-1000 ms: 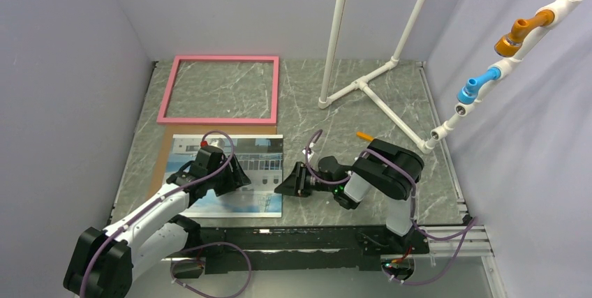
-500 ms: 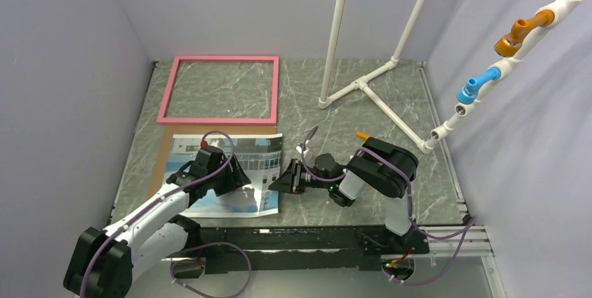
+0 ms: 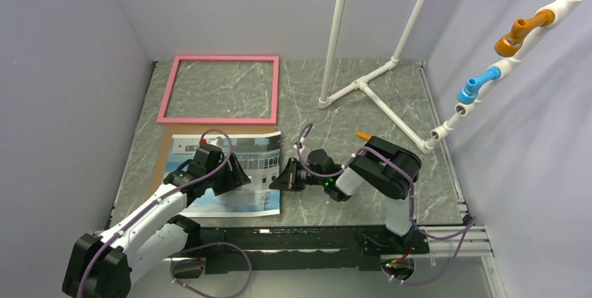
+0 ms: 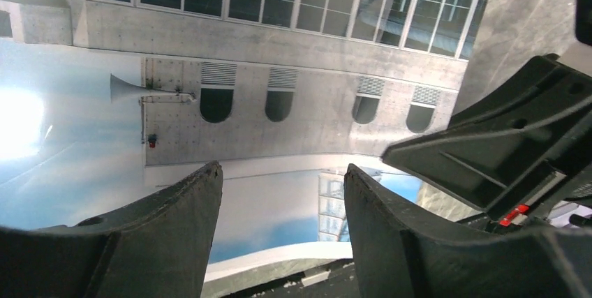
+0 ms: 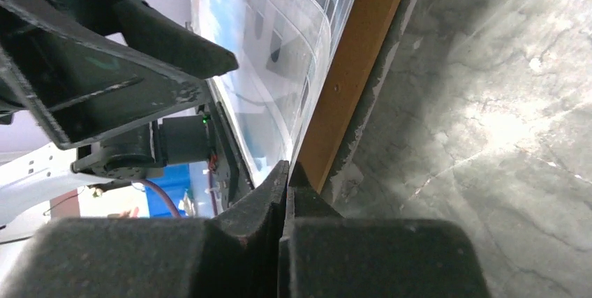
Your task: Take the photo out of the frame
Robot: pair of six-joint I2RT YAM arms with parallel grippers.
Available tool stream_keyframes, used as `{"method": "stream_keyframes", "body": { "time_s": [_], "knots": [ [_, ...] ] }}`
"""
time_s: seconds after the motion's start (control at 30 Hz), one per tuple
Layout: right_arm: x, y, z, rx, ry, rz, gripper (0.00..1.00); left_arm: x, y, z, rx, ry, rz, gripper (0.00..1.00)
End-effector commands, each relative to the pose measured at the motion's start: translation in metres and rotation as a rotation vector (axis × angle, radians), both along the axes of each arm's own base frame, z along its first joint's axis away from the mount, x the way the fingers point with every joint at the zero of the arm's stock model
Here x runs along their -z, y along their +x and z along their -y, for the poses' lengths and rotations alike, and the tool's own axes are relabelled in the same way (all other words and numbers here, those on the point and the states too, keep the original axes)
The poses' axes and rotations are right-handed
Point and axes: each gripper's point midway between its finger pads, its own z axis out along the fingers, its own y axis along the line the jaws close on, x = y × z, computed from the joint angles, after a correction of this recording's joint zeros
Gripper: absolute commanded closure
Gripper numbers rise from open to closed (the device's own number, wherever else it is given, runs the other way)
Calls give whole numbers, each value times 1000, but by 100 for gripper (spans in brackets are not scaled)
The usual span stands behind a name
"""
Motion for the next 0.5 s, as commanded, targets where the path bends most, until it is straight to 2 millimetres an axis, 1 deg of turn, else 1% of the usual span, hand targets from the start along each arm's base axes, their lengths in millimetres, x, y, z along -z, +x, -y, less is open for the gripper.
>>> {"method": "stream_keyframes", "body": {
  "time_s": [0.0, 0.03, 0.1, 0.17, 0.23, 0.3, 0.33, 0.4, 0.47],
  "knots": [
    [-30, 8, -8, -2, 33, 81, 100, -37, 14, 4, 17, -13, 87, 32],
    [-32, 7, -5, 5, 24, 79, 100, -41, 15, 3, 18, -5, 94, 31],
    [-44, 6, -2, 8, 7, 101, 100, -49, 16, 2, 20, -1, 111, 31],
    [-47, 7, 0, 15, -53, 139, 100, -53, 17, 4, 23, -8, 120, 30],
    [-44, 11, 3, 16, -147, 178, 100, -56, 18, 6, 24, -23, 127, 30],
    [-42, 12, 5, -2, -190, 179, 100, -55, 20, 8, 26, -34, 128, 29],
    [-43, 16, 7, -1, -207, 181, 100, -55, 20, 10, 31, -40, 126, 29],
    [-41, 20, 15, 4, -293, 186, 100, -55, 19, 14, 49, -57, 118, 28],
    [-47, 22, 22, 11, -345, 202, 100, -58, 19, 19, 65, -80, 118, 28]
  ]
}}
